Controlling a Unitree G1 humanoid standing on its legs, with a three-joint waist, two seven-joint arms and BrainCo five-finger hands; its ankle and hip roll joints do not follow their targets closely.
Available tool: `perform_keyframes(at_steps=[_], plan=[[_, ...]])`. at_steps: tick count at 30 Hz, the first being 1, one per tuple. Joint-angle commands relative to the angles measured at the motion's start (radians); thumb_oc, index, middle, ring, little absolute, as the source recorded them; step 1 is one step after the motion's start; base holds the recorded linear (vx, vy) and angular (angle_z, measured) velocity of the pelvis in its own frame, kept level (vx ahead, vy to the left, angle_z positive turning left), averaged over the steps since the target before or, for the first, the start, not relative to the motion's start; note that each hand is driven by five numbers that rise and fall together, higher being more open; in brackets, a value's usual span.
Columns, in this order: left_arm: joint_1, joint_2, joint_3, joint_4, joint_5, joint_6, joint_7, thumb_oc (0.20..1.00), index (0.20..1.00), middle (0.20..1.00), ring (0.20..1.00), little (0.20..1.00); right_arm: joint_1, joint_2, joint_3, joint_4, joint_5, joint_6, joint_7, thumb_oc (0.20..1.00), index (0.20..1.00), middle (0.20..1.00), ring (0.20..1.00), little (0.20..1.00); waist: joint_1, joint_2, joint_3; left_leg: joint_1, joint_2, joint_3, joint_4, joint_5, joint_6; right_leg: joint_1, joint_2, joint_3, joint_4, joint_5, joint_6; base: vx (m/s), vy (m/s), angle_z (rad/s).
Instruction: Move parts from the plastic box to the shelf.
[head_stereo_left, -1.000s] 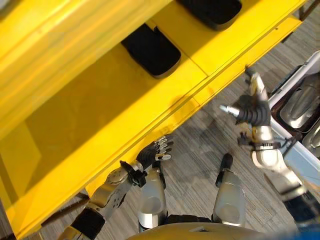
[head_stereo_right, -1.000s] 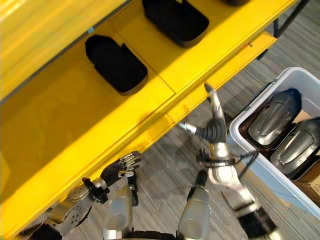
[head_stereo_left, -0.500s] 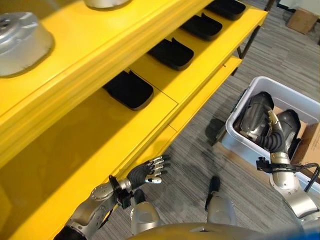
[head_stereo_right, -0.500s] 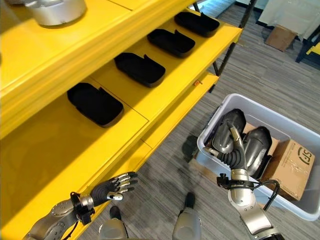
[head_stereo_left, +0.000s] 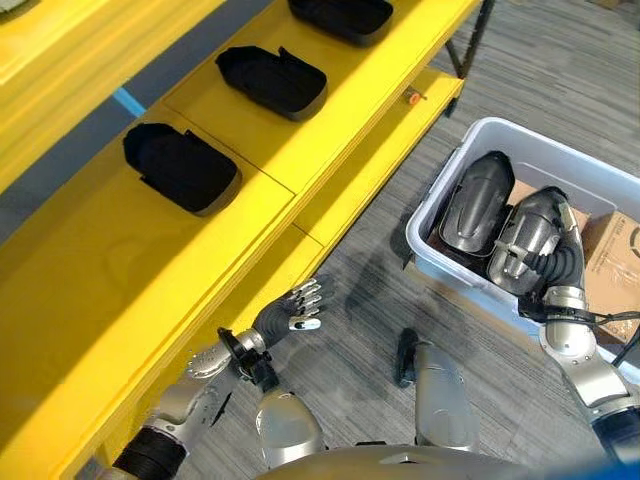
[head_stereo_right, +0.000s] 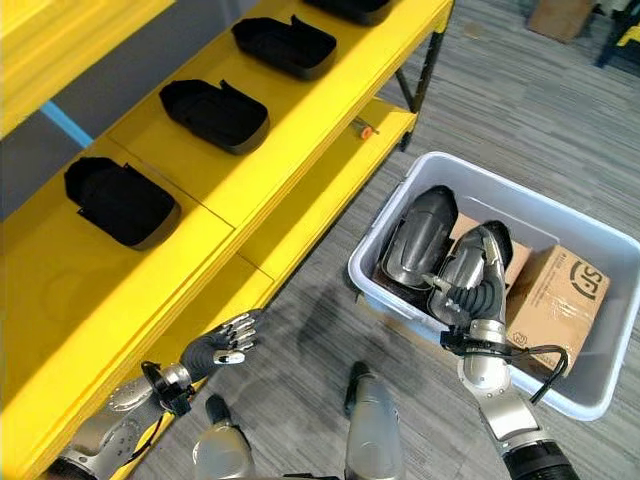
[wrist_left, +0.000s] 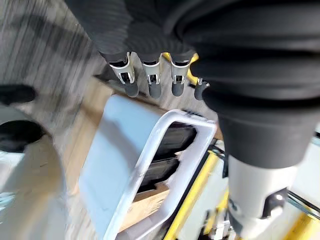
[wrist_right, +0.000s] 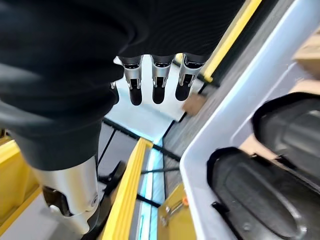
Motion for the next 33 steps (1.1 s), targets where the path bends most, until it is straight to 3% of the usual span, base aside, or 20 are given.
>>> perform_keyframes(at_steps=[1,2,3,7,8,9,15,17,18,19,23,26,29,33], plan=[[0.029,0.025,0.038,-0.069,-0.009,-0.019,-0.001,1.000,1.000,1.000,1.000,1.000,-0.017,-0.013,-0.006,-0.066,0.054,-0.052,0.074,1.000,1.000,1.000,1.000,1.000,0.001,-0.026,-0.029,-0.012,-0.055,-0.031,0.076,-0.172,-0.017,0.156,0.018,0.054,-0.183,0.070,0.117,0.07,-0.032,0.29],[0.033,0.025,0.040,-0.070,-0.010,-0.017,0.003,1.000,1.000,1.000,1.000,1.000,-0.013,-0.010,-0.002,-0.068,0.060,-0.048,0.083,1.000,1.000,1.000,1.000,1.000,0.003,-0.026,-0.032,-0.013,-0.077,-0.041,0.076,-0.180,-0.009,0.164,0.022,0.060,-0.200,0.077,0.119,0.03,-0.018,0.09],[0.044,0.023,0.046,-0.070,-0.014,-0.015,0.011,1.000,1.000,1.000,1.000,1.000,-0.008,-0.003,0.005,-0.068,0.066,-0.041,0.097,1.000,1.000,1.000,1.000,1.000,0.012,-0.026,-0.038,-0.021,-0.129,-0.056,0.067,-0.183,0.021,0.169,0.028,0.068,-0.236,0.111,0.115,0.00,0.000,0.00],[0.076,0.008,0.058,-0.056,0.020,-0.018,0.006,1.000,1.000,1.000,1.000,1.000,-0.003,0.021,0.022,-0.072,0.046,-0.035,0.065,1.000,1.000,1.000,1.000,1.000,0.047,-0.024,-0.066,-0.004,-0.268,-0.129,0.012,-0.209,0.069,0.193,0.042,0.091,-0.304,0.161,0.142,0.08,0.043,-0.14],[0.093,0.007,0.069,-0.053,0.015,-0.023,-0.009,1.000,1.000,1.000,1.000,1.000,-0.014,0.034,0.008,-0.080,0.064,-0.026,0.028,1.000,1.000,1.000,1.000,1.000,0.074,-0.026,-0.084,-0.003,-0.342,-0.205,-0.032,-0.214,0.098,0.185,0.057,0.119,-0.303,0.172,0.162,0.07,0.095,-0.10],[0.100,0.007,0.068,-0.045,0.020,-0.026,-0.021,1.000,1.000,1.000,1.000,1.000,-0.022,0.038,0.002,-0.076,0.067,-0.030,0.026,1.000,1.000,1.000,1.000,1.000,0.082,-0.030,-0.092,0.008,-0.338,-0.231,-0.060,-0.208,0.102,0.180,0.061,0.127,-0.301,0.171,0.166,0.06,0.145,-0.18],[0.086,-0.010,0.026,0.006,0.068,-0.058,-0.028,1.000,1.000,1.000,1.000,1.000,-0.063,0.049,-0.003,-0.041,0.127,0.036,0.037,1.000,1.000,1.000,1.000,1.000,0.103,-0.048,-0.121,0.058,-0.342,-0.217,-0.109,-0.207,0.106,0.231,0.069,0.103,-0.348,0.183,0.161,0.02,0.111,-0.17],[0.082,-0.021,0.015,0.017,0.107,-0.058,-0.030,1.000,1.000,1.000,1.000,1.000,-0.064,0.065,0.000,-0.036,0.132,0.080,0.057,1.000,1.000,1.000,1.000,1.000,0.120,-0.056,-0.131,0.084,-0.336,-0.191,-0.127,-0.203,0.104,0.259,0.065,0.055,-0.343,0.183,0.162,0.04,0.081,-0.20],[0.084,-0.025,0.011,0.026,0.115,-0.060,-0.031,1.000,1.000,1.000,1.000,1.000,-0.078,0.073,0.012,-0.031,0.137,0.103,0.069,1.000,1.000,1.000,1.000,1.000,0.139,-0.058,-0.135,0.112,-0.330,-0.169,-0.137,-0.217,0.100,0.273,0.041,0.001,-0.310,0.178,0.178,0.03,0.031,-0.93],[0.081,-0.024,0.003,0.045,0.134,-0.012,-0.032,1.000,1.000,1.000,1.000,1.000,-0.104,0.083,0.029,-0.017,0.135,0.118,0.068,1.000,1.000,1.000,1.000,1.000,0.159,-0.057,-0.129,0.141,-0.321,-0.127,-0.133,-0.226,0.110,0.276,-0.019,-0.064,-0.237,0.188,0.202,0.01,0.004,-1.28],[0.048,-0.002,-0.032,0.071,0.158,0.015,-0.049,1.000,1.000,1.000,1.000,1.000,-0.125,0.102,0.040,0.007,0.144,0.121,0.052,1.000,1.000,1.000,1.000,1.000,0.142,-0.059,-0.124,0.121,-0.314,-0.135,-0.084,-0.228,0.148,0.258,-0.040,0.004,-0.159,0.201,0.193,-0.04,-0.182,-0.53],[0.016,0.016,-0.039,0.056,0.114,0.028,-0.042,1.000,1.000,1.000,1.000,1.000,-0.132,0.151,0.045,0.012,0.113,0.139,0.037,1.000,1.000,1.000,1.000,1.000,0.136,-0.054,-0.134,0.119,-0.295,-0.161,-0.042,-0.250,0.161,0.277,-0.128,0.081,-0.166,0.246,0.201,0.05,-0.336,0.28],[0.013,0.012,-0.025,0.068,0.105,0.002,-0.016,1.000,1.000,1.000,1.000,1.000,-0.136,0.176,0.061,0.023,0.112,0.188,0.082,1.000,1.000,1.000,1.000,1.000,0.142,-0.055,-0.139,0.118,-0.257,-0.178,-0.040,-0.244,0.140,0.300,-0.135,0.093,-0.227,0.240,0.208,0.05,-0.473,0.14],[0.036,-0.016,0.020,0.087,0.106,-0.050,0.001,1.000,1.000,1.000,1.000,1.000,-0.112,0.172,0.052,-0.010,0.097,0.217,0.097,1.000,1.000,1.000,1.000,1.000,0.156,-0.068,-0.143,0.126,-0.188,-0.150,-0.073,-0.200,0.090,0.344,-0.117,0.027,-0.306,0.199,0.211,0.02,-0.436,-0.14]])
